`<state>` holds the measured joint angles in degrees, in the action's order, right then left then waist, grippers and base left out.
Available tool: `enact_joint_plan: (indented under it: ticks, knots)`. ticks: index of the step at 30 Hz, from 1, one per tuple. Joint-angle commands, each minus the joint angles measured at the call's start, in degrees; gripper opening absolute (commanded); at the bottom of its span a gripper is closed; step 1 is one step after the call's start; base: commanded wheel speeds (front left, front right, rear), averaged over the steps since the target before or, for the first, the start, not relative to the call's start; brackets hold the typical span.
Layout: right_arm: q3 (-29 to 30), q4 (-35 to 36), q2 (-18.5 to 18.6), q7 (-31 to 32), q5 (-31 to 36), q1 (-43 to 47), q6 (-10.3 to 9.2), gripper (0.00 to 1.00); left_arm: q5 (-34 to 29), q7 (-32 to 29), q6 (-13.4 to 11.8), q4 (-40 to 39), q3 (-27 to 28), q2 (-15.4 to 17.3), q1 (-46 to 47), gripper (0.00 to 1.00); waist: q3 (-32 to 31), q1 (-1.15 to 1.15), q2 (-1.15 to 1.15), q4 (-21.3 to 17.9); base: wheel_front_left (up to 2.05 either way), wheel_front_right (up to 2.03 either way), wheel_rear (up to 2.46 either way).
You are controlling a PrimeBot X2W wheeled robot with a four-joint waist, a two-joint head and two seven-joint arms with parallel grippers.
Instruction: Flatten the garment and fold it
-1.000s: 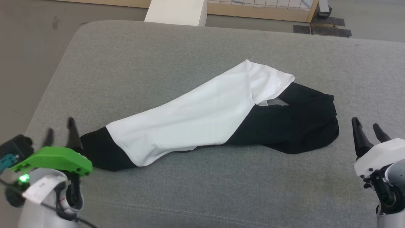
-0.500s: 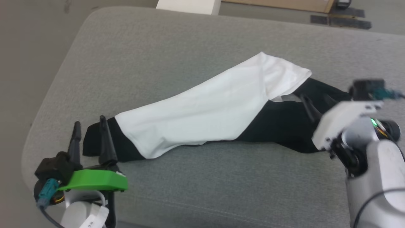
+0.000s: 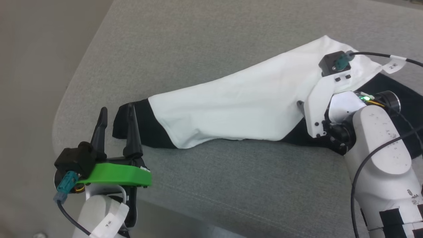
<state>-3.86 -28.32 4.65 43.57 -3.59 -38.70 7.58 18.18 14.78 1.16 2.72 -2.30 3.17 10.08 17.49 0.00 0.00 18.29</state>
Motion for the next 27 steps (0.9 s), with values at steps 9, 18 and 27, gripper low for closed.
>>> enact_joint_plan:
  ticks: [9,18,27]
  knots:
    - [-0.32,-1.63,1.26,-4.40,-2.74,-3.01,-0.09,0.00,0.99,0.21,-0.55,0.67,-1.66,-0.28,1.01,1.00,0.70,0.00,0.00,0.82,0.00,0.00,0.00]
    - [9.50,-3.22,6.99,-8.15,4.50,-12.60,-0.09,0.00,1.62,0.21,-0.07,1.50,-4.64,-0.29,2.60,1.00,1.32,0.00,0.00,2.98,0.00,0.00,0.00]
    - [13.06,-5.52,5.29,-18.14,6.84,-13.62,-0.09,1.00,1.07,0.21,0.07,2.61,-3.82,-0.29,0.98,1.00,-0.57,0.00,0.00,2.39,0.00,0.00,0.00]
